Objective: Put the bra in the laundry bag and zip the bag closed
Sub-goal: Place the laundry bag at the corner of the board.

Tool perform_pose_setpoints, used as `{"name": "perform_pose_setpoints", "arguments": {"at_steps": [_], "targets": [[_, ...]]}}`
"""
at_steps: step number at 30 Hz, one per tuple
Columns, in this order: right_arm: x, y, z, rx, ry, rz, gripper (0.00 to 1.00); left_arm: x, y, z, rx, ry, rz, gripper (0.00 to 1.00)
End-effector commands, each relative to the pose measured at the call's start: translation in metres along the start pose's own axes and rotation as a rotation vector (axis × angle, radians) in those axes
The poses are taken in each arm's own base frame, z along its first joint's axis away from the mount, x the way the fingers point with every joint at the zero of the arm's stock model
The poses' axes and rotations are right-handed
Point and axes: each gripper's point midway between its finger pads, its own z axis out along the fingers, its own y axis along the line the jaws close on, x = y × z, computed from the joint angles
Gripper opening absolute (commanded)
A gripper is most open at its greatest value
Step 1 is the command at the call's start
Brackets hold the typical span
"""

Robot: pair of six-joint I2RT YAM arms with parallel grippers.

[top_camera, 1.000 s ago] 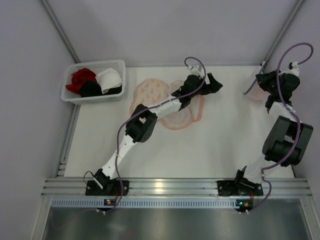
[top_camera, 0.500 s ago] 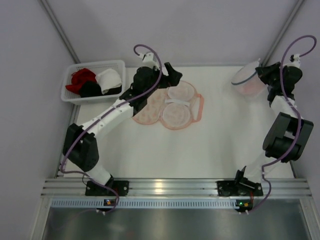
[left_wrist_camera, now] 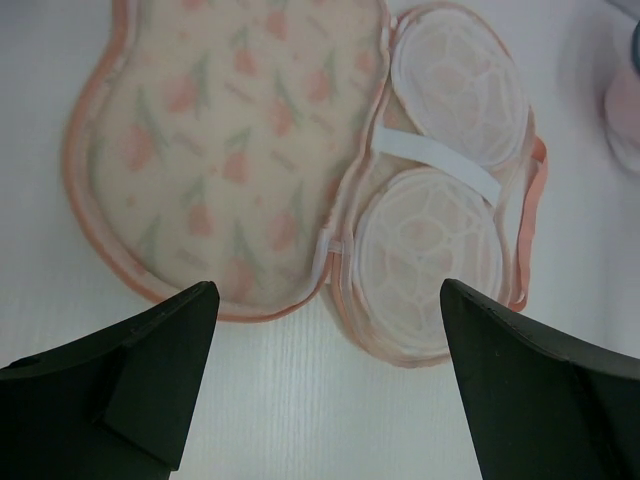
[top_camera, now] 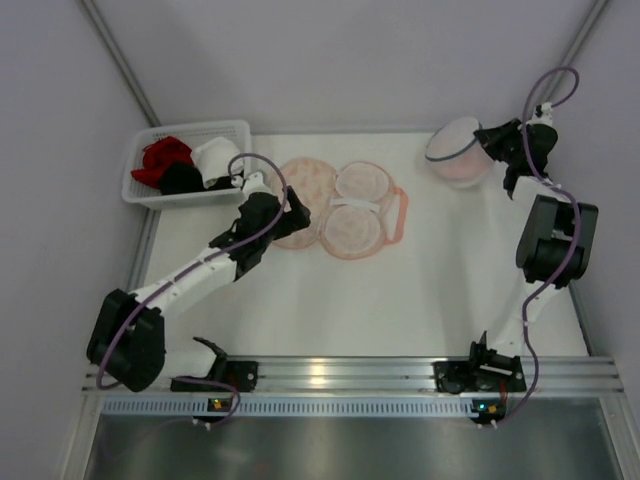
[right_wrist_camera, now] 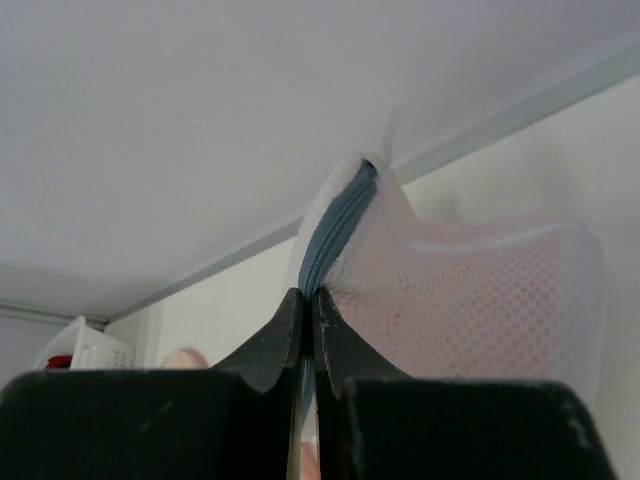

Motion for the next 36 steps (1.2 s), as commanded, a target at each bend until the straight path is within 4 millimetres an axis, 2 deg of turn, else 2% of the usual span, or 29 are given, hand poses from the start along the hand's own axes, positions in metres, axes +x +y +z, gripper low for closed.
{"name": "perform_pose_setpoints", "arguments": {"at_steps": [1, 4, 6, 10, 12, 16, 19, 21, 22, 24, 26, 28, 29, 30, 31, 33, 36], "targets": [[-0.007, -0.01, 0.006, 0.0, -0.032, -0.069, 0.0, -0.044, 0.011, -0.035, -0.045, -0.173, -0.065, 0.98], [-0.003, -0.023, -0.005, 0.077, -0.017, -0.129, 0.0, -0.049, 0.033, -0.053, -0.13, -0.201, -0.04, 0.98], [0.001, -0.028, -0.009, 0.093, 0.004, -0.146, 0.0, -0.052, 0.04, -0.058, -0.162, -0.208, -0.032, 0.98], [0.011, -0.046, -0.024, 0.123, 0.036, -0.149, 0.0, -0.044, 0.065, -0.059, -0.258, -0.194, -0.057, 0.98], [0.006, -0.053, -0.033, 0.135, 0.022, -0.147, 0.0, -0.036, 0.073, -0.056, -0.276, -0.178, -0.074, 0.98], [-0.005, -0.053, -0.052, 0.156, 0.006, -0.194, 0.0, -0.028, 0.083, -0.053, -0.306, -0.18, -0.129, 0.98], [-0.014, -0.055, -0.061, 0.17, -0.004, -0.217, 0.04, -0.023, 0.09, -0.048, -0.323, -0.176, -0.148, 0.98], [-0.022, -0.061, -0.067, 0.174, -0.012, -0.198, 0.27, -0.017, 0.094, -0.044, -0.333, -0.16, -0.152, 0.98], [-0.025, -0.057, -0.071, 0.155, -0.01, -0.195, 0.36, -0.015, 0.096, -0.042, -0.333, -0.15, -0.152, 0.98], [-0.033, -0.058, -0.078, 0.155, -0.022, -0.201, 0.6, -0.009, 0.097, -0.035, -0.325, -0.133, -0.163, 0.98], [-0.043, -0.044, -0.087, 0.144, -0.032, -0.234, 0.79, -0.005, 0.1, -0.029, -0.323, -0.125, -0.187, 0.98], [-0.052, -0.024, -0.096, 0.111, -0.04, -0.278, 0.86, 0.005, 0.104, -0.019, -0.29, -0.105, -0.241, 0.98], [-0.056, -0.018, -0.099, 0.108, -0.044, -0.29, 0.88, 0.005, 0.102, -0.014, -0.259, -0.11, -0.272, 0.98], [-0.064, -0.006, -0.106, 0.098, -0.06, -0.313, 0.88, 0.012, 0.116, -0.008, -0.268, -0.101, -0.306, 0.96], [-0.067, 0.001, -0.11, 0.091, -0.068, -0.321, 0.88, 0.007, 0.108, -0.002, -0.208, -0.105, -0.331, 0.95], [-0.07, 0.014, -0.12, 0.085, -0.073, -0.338, 0.89, 0.008, 0.109, 0.008, -0.194, -0.1, -0.33, 0.9], [-0.081, 0.048, -0.144, 0.052, -0.109, -0.37, 0.89, 0.01, 0.108, 0.023, -0.191, -0.087, -0.313, 0.84]]}}
